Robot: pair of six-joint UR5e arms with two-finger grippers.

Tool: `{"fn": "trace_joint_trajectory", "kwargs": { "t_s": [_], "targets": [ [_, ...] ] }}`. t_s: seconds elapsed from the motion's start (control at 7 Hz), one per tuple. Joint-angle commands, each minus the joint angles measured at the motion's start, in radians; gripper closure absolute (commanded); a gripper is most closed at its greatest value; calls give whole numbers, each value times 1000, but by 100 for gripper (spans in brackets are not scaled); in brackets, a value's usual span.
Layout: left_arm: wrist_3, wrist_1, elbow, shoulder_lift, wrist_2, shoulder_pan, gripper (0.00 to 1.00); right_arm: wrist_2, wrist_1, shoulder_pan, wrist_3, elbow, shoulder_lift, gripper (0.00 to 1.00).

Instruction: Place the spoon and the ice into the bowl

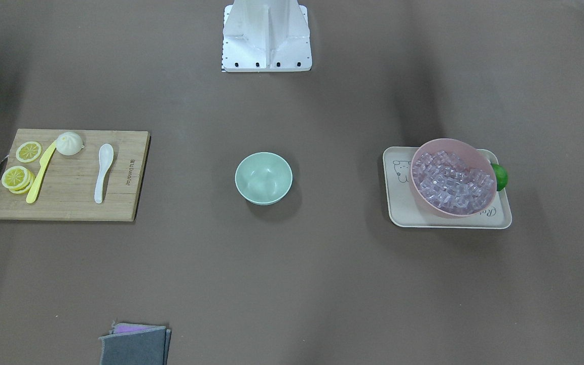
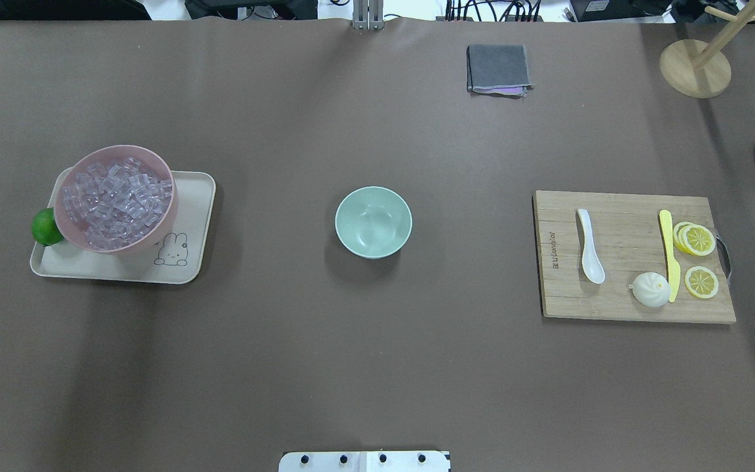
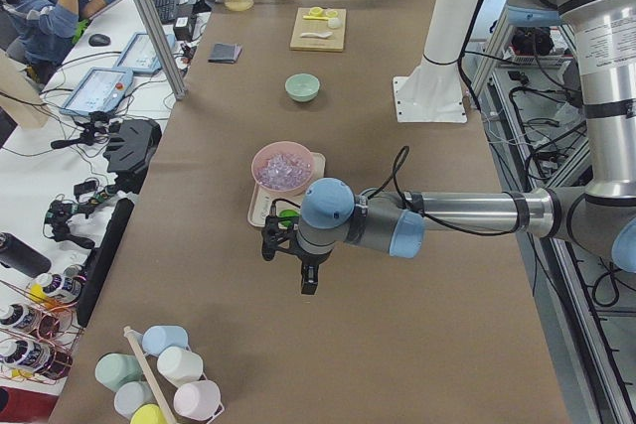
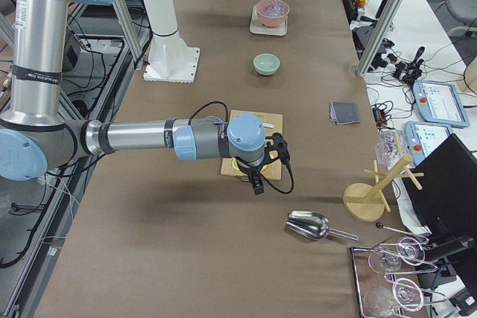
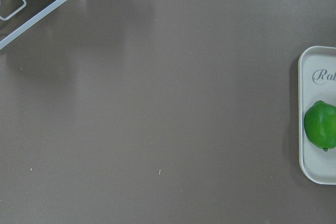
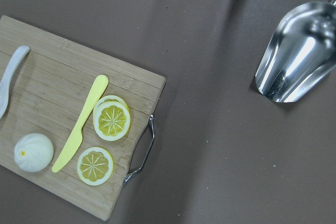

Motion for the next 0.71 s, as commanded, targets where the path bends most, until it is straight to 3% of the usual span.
{"fn": "trace_joint_trajectory", "kwargs": {
  "t_s": [0.0, 0.29, 0.57],
  "targets": [
    [-18, 1, -13, -3, -1, 4, 2, 13, 39, -93, 322, 51, 25, 1],
    [-125, 3, -26, -36, 2, 22, 2, -12, 270, -220, 627, 53, 26, 6],
    [-275, 3, -34, -101, 8, 100, 2, -158, 387, -422, 910, 56, 77, 10]
  ]
}}
